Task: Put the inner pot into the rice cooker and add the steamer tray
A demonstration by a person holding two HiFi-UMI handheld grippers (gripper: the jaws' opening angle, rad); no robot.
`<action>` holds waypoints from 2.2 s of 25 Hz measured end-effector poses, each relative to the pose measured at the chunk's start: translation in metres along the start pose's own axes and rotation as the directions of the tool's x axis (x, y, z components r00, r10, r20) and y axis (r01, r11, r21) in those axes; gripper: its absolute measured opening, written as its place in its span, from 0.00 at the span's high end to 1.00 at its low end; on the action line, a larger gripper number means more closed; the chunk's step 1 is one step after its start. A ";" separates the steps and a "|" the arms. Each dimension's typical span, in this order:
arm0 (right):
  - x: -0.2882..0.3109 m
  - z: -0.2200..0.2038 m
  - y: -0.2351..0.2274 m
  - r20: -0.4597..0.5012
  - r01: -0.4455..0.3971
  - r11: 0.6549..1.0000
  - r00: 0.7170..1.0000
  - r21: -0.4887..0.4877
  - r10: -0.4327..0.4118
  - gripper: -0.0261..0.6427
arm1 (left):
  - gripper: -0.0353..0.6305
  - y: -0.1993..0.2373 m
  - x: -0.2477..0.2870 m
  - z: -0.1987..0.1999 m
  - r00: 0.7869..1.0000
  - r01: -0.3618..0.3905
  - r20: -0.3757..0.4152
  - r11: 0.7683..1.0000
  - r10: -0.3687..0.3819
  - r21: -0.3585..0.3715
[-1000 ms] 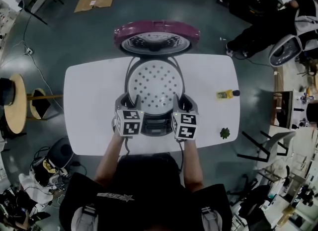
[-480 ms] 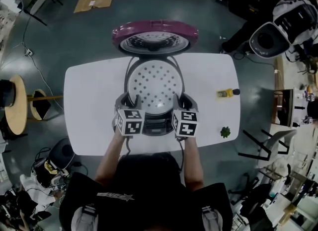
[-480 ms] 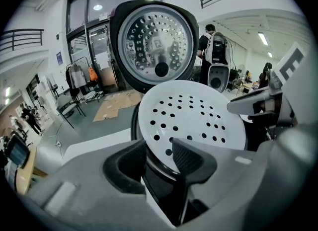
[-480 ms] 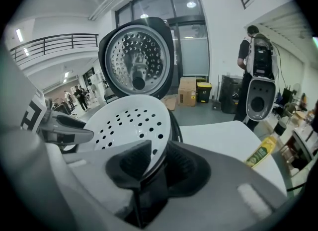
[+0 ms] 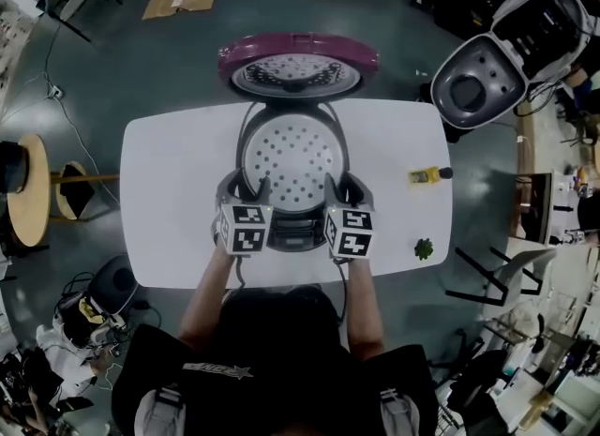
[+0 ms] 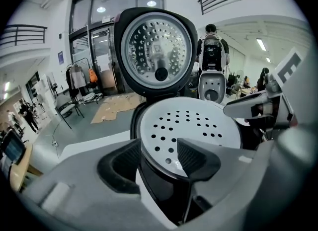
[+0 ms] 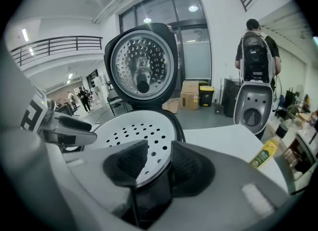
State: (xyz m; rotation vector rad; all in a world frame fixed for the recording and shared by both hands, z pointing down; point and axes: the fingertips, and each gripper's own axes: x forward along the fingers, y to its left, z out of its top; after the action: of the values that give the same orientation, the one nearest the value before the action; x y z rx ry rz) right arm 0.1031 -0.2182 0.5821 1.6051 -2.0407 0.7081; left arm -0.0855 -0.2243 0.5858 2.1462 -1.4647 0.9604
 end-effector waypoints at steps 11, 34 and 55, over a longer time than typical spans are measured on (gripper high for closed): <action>-0.034 0.025 0.014 0.094 -0.051 0.995 0.994 -0.088 0.060 0.74 | 0.59 0.003 -0.048 0.012 0.990 -0.067 0.119 0.996 0.074 -0.066; -0.210 0.059 0.031 0.453 -0.126 0.964 0.863 -0.234 0.223 0.75 | 0.73 -0.062 -0.219 0.041 0.843 -0.168 0.504 0.982 0.189 -0.087; -0.309 -0.033 0.023 0.535 -0.099 0.965 0.816 -0.243 0.219 0.94 | 0.91 -0.150 -0.288 -0.037 0.816 -0.165 0.553 0.985 0.168 -0.056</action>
State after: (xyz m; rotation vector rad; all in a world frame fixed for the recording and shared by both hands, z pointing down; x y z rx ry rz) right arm 0.1508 0.0379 0.4106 1.6625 -2.5843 0.0513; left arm -0.0251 0.0496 0.4176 2.4497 -1.9396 0.3721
